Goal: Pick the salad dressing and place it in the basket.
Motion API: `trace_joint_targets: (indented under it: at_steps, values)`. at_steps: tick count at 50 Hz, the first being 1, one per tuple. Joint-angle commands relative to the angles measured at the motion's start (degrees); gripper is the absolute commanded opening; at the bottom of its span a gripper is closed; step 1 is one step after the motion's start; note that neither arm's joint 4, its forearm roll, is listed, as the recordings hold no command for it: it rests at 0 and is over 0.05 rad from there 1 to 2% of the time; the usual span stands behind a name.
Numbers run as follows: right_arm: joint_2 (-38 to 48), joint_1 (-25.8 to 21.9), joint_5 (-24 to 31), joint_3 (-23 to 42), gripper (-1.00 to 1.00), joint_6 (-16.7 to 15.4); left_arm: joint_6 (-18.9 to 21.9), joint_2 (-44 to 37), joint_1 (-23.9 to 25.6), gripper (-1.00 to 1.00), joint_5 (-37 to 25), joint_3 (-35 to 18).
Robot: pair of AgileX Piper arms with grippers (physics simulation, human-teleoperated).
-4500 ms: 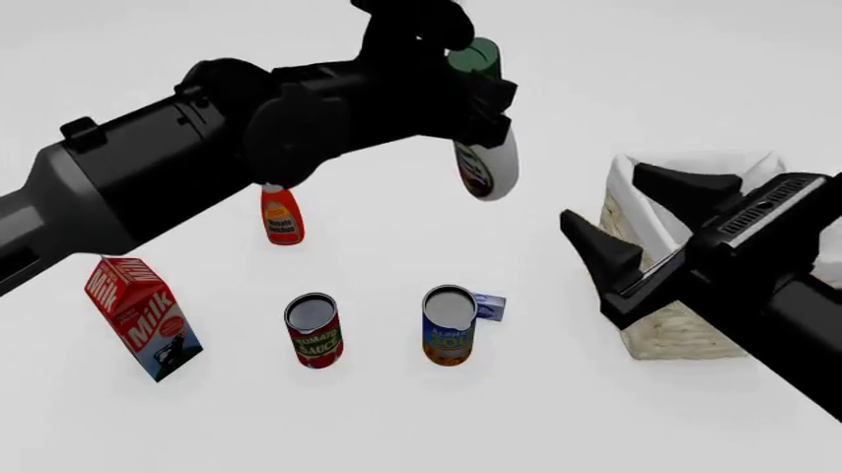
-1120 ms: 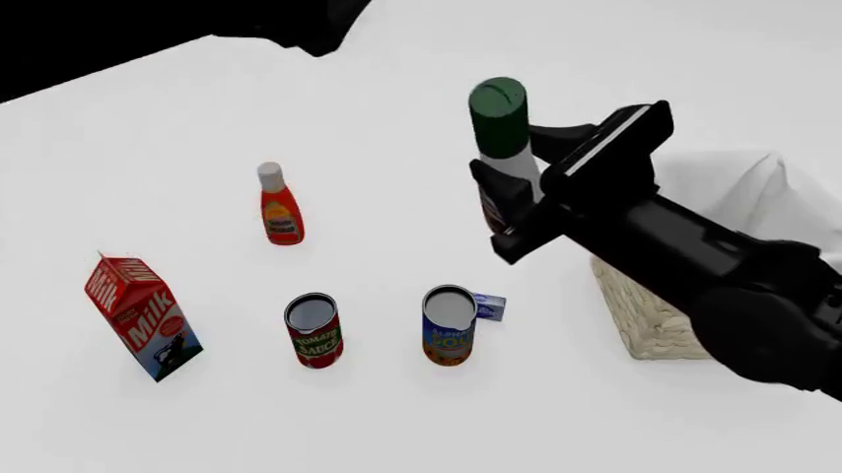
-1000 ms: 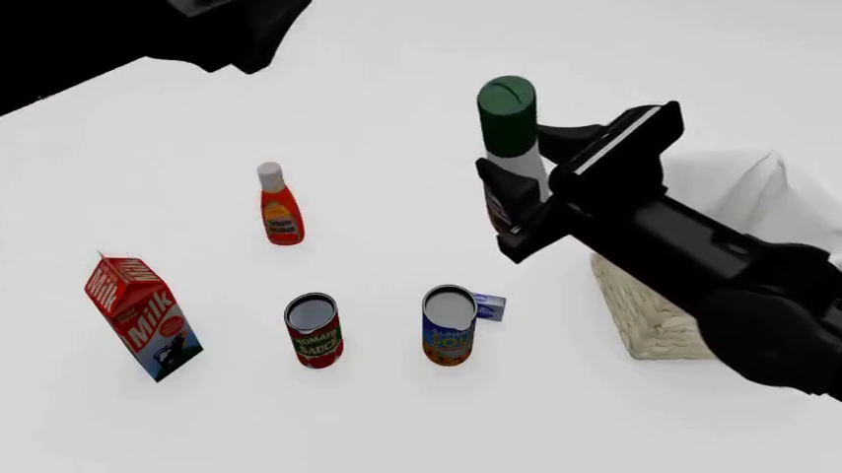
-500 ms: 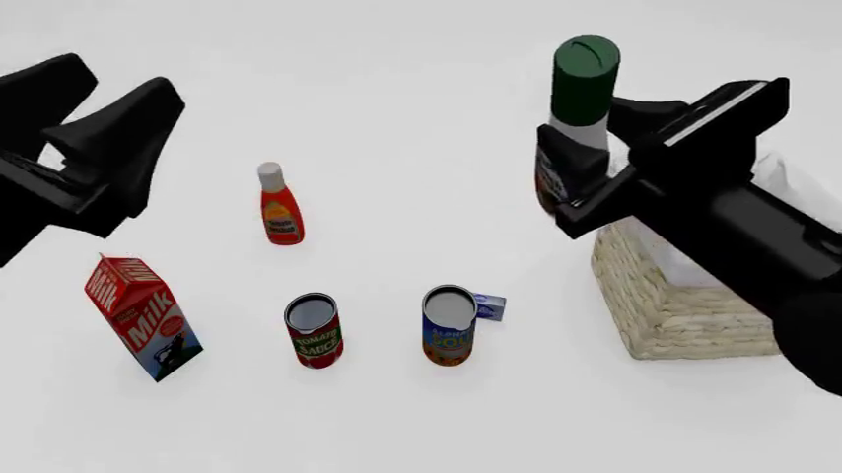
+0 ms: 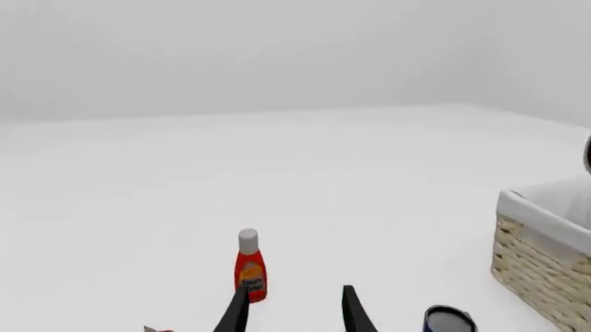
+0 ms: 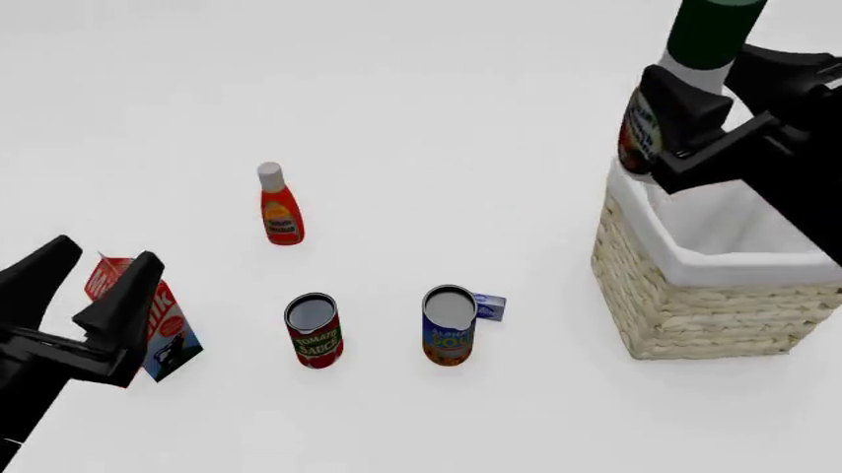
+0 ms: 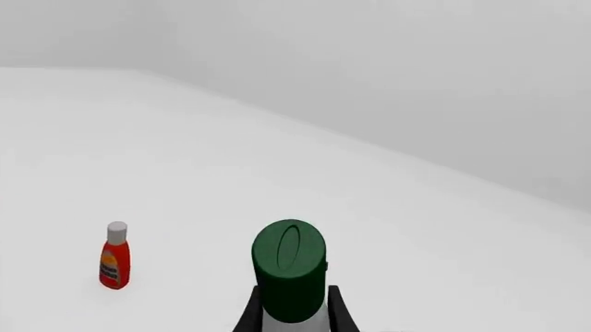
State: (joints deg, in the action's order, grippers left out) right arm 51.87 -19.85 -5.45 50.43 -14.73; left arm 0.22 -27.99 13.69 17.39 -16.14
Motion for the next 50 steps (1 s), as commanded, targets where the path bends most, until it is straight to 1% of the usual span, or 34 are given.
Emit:
trace_joint_targets:
  at_steps: [1,3,4,8,13,16,20,22,27,31,33,41,43,46,50]
  values:
    - [-2.7,5.4,1.2,1.9,-1.0,2.1,0.9,5.6,-6.7,1.0,3.2,9.9]
    - [-2.9,5.9,1.2,1.8,-1.0,2.3,0.7,6.8,-6.7,1.0,2.7,10.5]
    - [-3.0,6.6,1.1,1.7,-1.0,2.5,0.2,7.3,-7.1,1.0,2.7,11.0]
    - [-2.9,8.8,0.6,1.5,-1.0,3.4,0.9,10.5,-8.6,1.0,1.5,13.0]
    - [-2.7,10.9,0.3,1.5,-1.0,3.9,0.3,12.1,-10.8,1.0,1.3,15.0]
    - [-2.2,13.1,-0.1,1.5,-1.0,4.5,-1.4,13.5,-12.7,1.0,0.1,15.9]
    - [-1.8,15.2,-0.2,1.6,-1.0,4.9,-1.0,17.2,-13.2,1.0,-4.1,16.1]
    - [-1.4,17.0,-0.5,1.5,-1.0,5.4,-1.0,19.3,-13.5,1.0,-6.2,16.1]
    - [-0.8,18.7,-1.0,1.5,-1.0,5.6,-1.5,20.8,-14.5,1.0,-8.4,16.1]
    - [0.4,20.8,-1.5,1.5,-1.0,6.0,-1.4,25.0,-14.8,1.0,-12.3,16.1]
    - [1.2,21.9,-1.8,1.5,-1.0,5.6,-1.5,25.7,-14.9,1.0,-13.1,16.1]
    - [4.6,23.3,-3.6,1.8,-1.0,5.4,-1.6,27.6,-14.9,1.0,-14.8,16.1]
    - [6.3,23.8,-4.2,2.2,-1.0,5.6,-3.0,27.7,-14.5,1.0,-15.1,16.1]
    - [8.8,24.5,-5.4,2.9,-1.0,5.6,-2.0,27.9,-14.5,1.0,-14.8,16.1]
    - [11.2,24.3,-6.0,3.7,-1.0,5.6,-2.4,27.9,-14.4,1.0,-15.0,16.1]
